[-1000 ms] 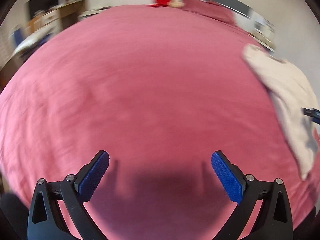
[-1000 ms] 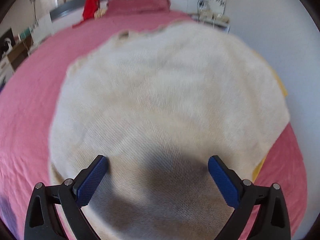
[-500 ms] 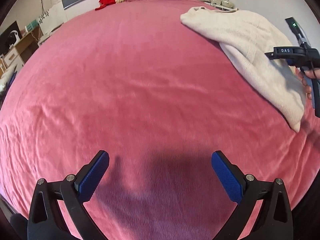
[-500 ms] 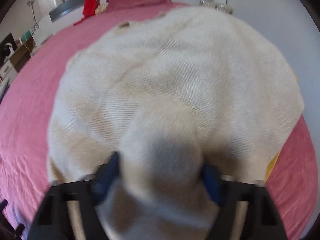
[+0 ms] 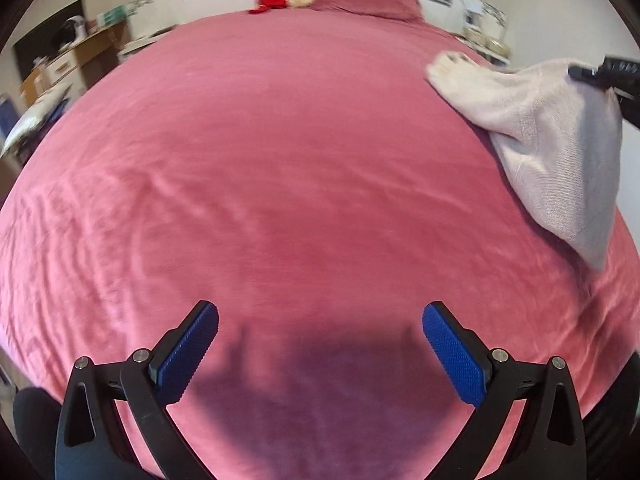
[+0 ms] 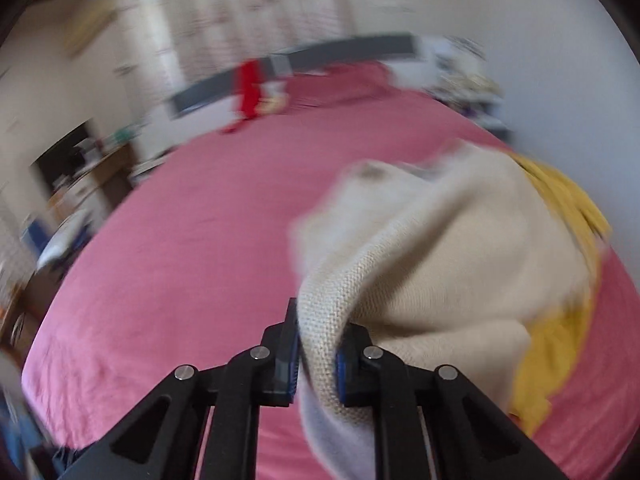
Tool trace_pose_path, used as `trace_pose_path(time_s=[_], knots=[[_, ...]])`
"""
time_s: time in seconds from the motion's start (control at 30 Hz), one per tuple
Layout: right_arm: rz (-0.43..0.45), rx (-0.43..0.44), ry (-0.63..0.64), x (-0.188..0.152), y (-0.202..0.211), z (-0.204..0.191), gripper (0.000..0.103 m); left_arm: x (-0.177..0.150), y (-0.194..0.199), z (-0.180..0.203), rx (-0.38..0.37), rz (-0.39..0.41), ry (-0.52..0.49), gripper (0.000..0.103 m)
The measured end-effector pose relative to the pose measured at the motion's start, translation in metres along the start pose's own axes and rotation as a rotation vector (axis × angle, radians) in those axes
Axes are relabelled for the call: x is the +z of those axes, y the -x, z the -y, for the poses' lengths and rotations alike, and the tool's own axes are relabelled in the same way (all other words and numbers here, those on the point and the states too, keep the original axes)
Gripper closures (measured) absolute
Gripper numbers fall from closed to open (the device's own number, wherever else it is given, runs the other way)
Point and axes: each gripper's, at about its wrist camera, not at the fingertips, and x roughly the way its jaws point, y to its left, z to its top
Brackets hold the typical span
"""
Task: Fold clothes
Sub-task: 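Lift the cream sweater with the right tool and pull it across the bed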
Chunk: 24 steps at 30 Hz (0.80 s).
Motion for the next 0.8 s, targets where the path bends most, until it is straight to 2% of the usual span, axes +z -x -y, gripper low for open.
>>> trace_pose_path(time_s=[0.1, 0.13, 0.23, 0.3, 0.37, 0.4, 0.47, 0.6, 0.67, 0.73, 0.8], knots=[[-0.027, 0.158, 0.153, -0.018, -0.014, -0.092, 0.092, -0.003, 0.016, -0.035, 0.037, 0.024, 0.062, 0.000], [-0.045, 0.220, 0.206, -0.029, -0.020, -0.124, 0.096, -0.005, 0.020, -0.047, 0.061, 0.028, 0.080, 0.000], [-0.136, 0.412, 0.335, -0.077, -0.034, -0.202, 0.099, -0.013, 0.034, -0.084, 0.135, 0.041, 0.139, 0.000], [-0.209, 0.509, 0.399, -0.113, -0.044, -0.242, 0.099, -0.019, 0.043, -0.110, 0.183, 0.049, 0.193, 0.000], [-0.263, 0.525, 0.426, -0.143, -0.052, -0.268, 0.092, -0.025, 0.051, -0.136, 0.212, 0.054, 0.263, 0.000], [-0.287, 0.527, 0.418, -0.150, -0.055, -0.271, 0.084, -0.028, 0.054, -0.147, 0.220, 0.056, 0.303, 0.000], [-0.346, 0.533, 0.357, -0.158, -0.064, -0.267, 0.082, -0.033, 0.060, -0.162, 0.209, 0.069, 0.377, 0.000], [-0.354, 0.472, 0.172, -0.152, -0.066, -0.206, 0.080, -0.036, 0.058, -0.164, 0.133, 0.103, 0.474, 0.000], [-0.338, 0.380, 0.050, -0.150, -0.066, -0.160, 0.079, -0.031, 0.048, -0.154, 0.105, 0.069, 0.474, 0.000], [-0.343, 0.300, -0.076, -0.153, -0.072, -0.120, 0.078, -0.023, 0.034, -0.134, 0.088, 0.026, 0.429, 0.000], [-0.363, 0.253, -0.257, -0.159, -0.079, -0.068, 0.077, -0.016, 0.024, -0.111, 0.087, -0.006, 0.350, 0.000]])
